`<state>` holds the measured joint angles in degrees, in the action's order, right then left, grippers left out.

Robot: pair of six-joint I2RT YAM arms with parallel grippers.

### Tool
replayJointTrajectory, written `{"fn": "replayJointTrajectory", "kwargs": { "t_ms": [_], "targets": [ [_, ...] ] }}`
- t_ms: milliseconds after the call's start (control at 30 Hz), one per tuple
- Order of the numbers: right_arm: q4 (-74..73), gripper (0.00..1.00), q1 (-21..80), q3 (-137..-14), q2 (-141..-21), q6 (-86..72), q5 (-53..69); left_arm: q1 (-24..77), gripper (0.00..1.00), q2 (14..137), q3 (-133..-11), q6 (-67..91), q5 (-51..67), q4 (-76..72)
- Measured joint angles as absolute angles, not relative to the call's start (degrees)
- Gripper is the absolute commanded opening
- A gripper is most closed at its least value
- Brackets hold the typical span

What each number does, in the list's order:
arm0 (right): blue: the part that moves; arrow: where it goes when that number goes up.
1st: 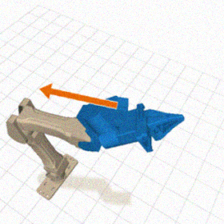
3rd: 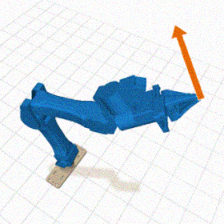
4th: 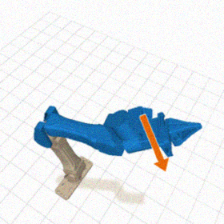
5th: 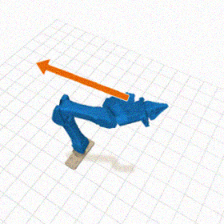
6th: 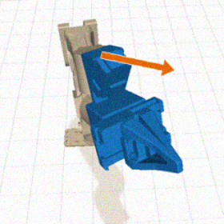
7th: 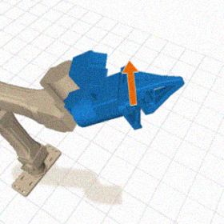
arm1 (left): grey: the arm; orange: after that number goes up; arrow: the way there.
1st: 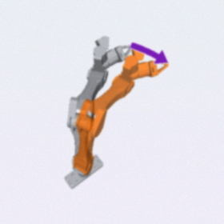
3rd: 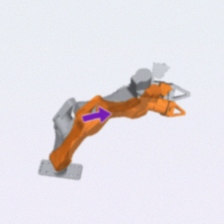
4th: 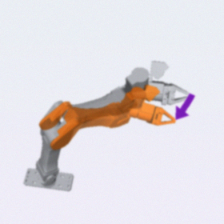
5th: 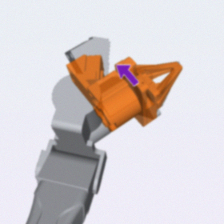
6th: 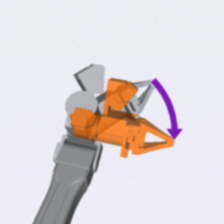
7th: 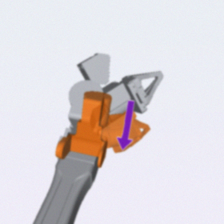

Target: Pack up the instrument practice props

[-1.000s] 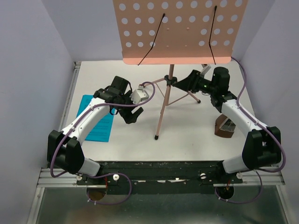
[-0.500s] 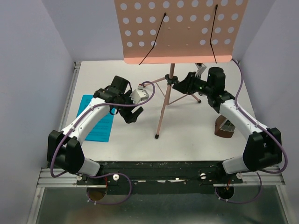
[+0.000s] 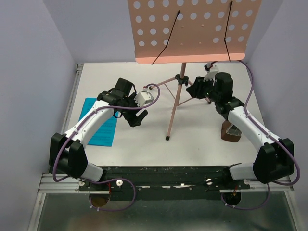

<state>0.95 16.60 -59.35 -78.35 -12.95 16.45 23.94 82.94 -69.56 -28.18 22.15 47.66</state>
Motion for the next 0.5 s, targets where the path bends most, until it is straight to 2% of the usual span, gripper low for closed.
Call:
{"fn": "replayJointTrajectory", "kwargs": {
  "t_ms": [300, 500],
  "targets": [
    [-4.9, 0.58, 14.6, -56.8, -78.0, -10.1, 6.6, 23.9, 0.88, 83.1, -69.6, -28.1, 22.2, 47.6],
    [-5.5, 0.74, 9.4, -58.3, -78.3, -22.9, 10.8, 23.9, 0.88, 83.1, -69.6, -28.0, 22.2, 47.6]
  ]
}}
